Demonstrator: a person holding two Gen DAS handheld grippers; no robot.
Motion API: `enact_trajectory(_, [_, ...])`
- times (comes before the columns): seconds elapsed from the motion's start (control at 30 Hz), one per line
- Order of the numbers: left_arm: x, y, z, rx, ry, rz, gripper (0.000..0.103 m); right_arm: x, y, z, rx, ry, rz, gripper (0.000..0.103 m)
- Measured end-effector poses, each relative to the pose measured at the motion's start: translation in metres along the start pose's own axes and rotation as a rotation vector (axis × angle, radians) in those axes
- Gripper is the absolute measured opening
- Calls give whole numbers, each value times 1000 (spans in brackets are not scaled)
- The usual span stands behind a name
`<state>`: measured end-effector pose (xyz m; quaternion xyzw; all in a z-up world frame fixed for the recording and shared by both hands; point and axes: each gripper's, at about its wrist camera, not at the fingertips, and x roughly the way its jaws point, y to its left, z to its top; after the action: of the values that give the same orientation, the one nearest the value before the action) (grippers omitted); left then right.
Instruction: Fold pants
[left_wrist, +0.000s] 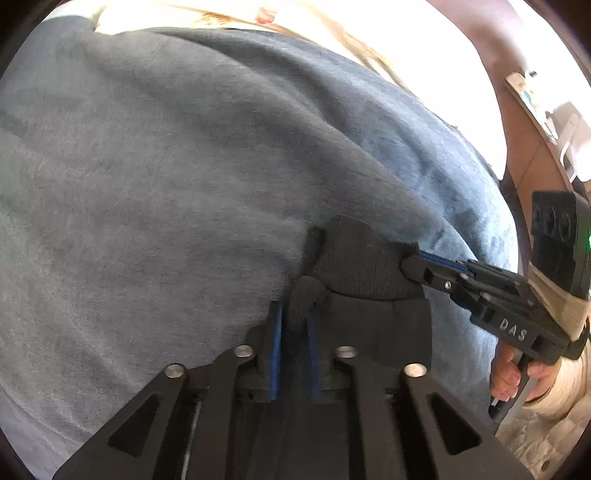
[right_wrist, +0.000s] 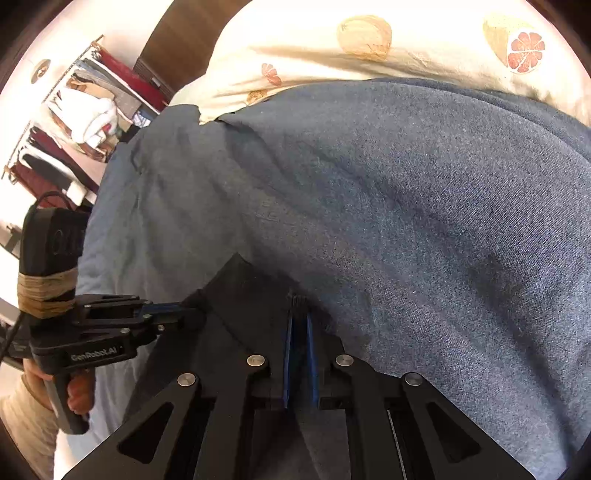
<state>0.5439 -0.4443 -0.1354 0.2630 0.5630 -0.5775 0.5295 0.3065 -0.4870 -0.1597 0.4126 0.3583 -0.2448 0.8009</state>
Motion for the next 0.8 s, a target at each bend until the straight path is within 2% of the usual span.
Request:
enact_trajectory(0.1, [-9, 3, 2, 9, -3, 50, 44, 3, 4, 1, -23, 11, -30, 10])
enact_trajectory(0.13, [-14, 3, 2, 10, -10, 61, 46, 3, 6, 1, -34, 12, -36, 12])
enact_trajectory(0.27, [-53, 7, 3, -21, -131, 167, 59, -1, 11, 5, -45, 5, -61, 28])
enact_trajectory(0.3, [-64, 8, 2, -29, -158, 184, 59, -6, 13, 7, -59, -15, -98, 34])
enact_trajectory(0.37, [-83, 4, -6, -23, -181, 203, 59, -16, 19, 9, -89, -52, -165, 35])
enact_trajectory(0.47, [-102, -4, -34, -2, -195, 209, 59, -33, 33, 11, -148, -89, -178, 35])
enact_trajectory(0.63, [-117, -9, -96, -65, -184, 221, 57, -50, 69, 8, -264, -86, -63, 35])
enact_trajectory(0.8, [-125, -2, -154, -149, -177, 216, 51, -48, 106, -7, -397, -2, 59, 35])
